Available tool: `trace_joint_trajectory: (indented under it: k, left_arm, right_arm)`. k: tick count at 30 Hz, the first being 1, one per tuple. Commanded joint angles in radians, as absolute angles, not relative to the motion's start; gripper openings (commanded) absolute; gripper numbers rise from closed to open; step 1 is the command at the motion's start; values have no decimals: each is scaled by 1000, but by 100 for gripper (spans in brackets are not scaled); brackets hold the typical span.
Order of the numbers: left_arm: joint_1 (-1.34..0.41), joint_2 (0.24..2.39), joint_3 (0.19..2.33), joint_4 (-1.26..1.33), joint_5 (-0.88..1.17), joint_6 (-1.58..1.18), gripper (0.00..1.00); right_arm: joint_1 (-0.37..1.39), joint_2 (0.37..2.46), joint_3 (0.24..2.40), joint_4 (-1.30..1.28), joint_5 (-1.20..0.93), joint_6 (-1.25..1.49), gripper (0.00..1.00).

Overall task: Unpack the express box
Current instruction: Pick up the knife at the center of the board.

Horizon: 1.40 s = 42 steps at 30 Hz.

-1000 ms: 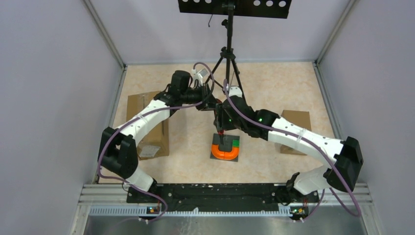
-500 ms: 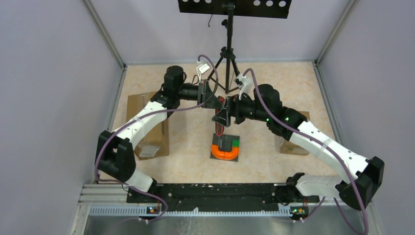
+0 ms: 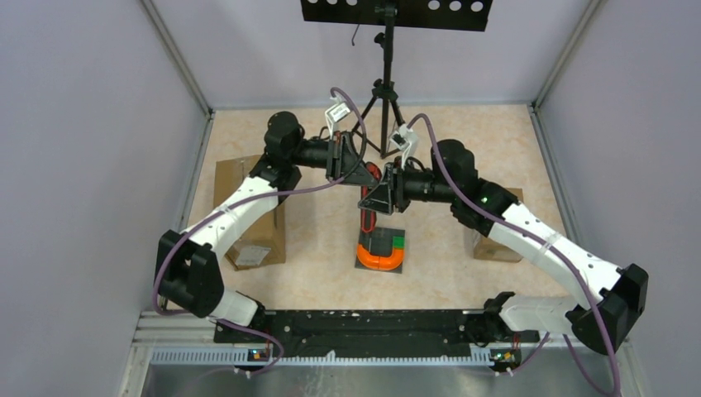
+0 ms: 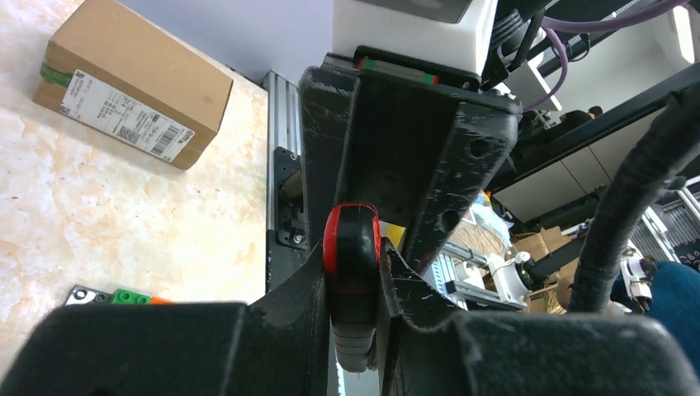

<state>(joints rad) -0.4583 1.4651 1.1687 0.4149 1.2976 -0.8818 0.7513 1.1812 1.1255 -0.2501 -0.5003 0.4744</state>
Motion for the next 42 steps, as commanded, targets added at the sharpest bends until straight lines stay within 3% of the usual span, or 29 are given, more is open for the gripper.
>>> trace_joint_trajectory:
  k: [1,3,4,6,7,9,12,17,30,42]
  left_arm:
    - [-471,1461,1181,478,1312,-898,0]
    - [-472,1467,1191,472,1307,-899,0]
    - [-471,1469,1198,463,1303,-896,7]
    - [-464,1463,1210,423,1276,-869,44]
    - [-455,1455,1217,397,1258,-847,54]
    - [-426,1437,1215,379,1232,-836,82]
    - [-363,1408,1184,450,1231,-901,90]
    - [-314,1369,1092,643,1245,-1027,89]
    - [-400,1399,1086,564,1230,-952,74]
    - [-466,1478,1109,776,1214,-1127,57]
  right_arm:
    - [745,1189,1140,-168,-505,515,26]
    - [745,1190,1140,-161,-490,528,4]
    - [744,1187,1138,-157,-477,535,0]
    - [744,1178,1134,-150,-440,550,0]
    - [741,1173,1135,-152,-413,555,0]
    - [719,1156,1125,-141,-387,590,0]
    - [653,1125,1094,-96,-389,666,0]
    - [587,1085,1067,-10,-362,761,0]
    - [584,1114,1050,213,-379,940,0]
    - [589,1134,999,276,-395,971,0]
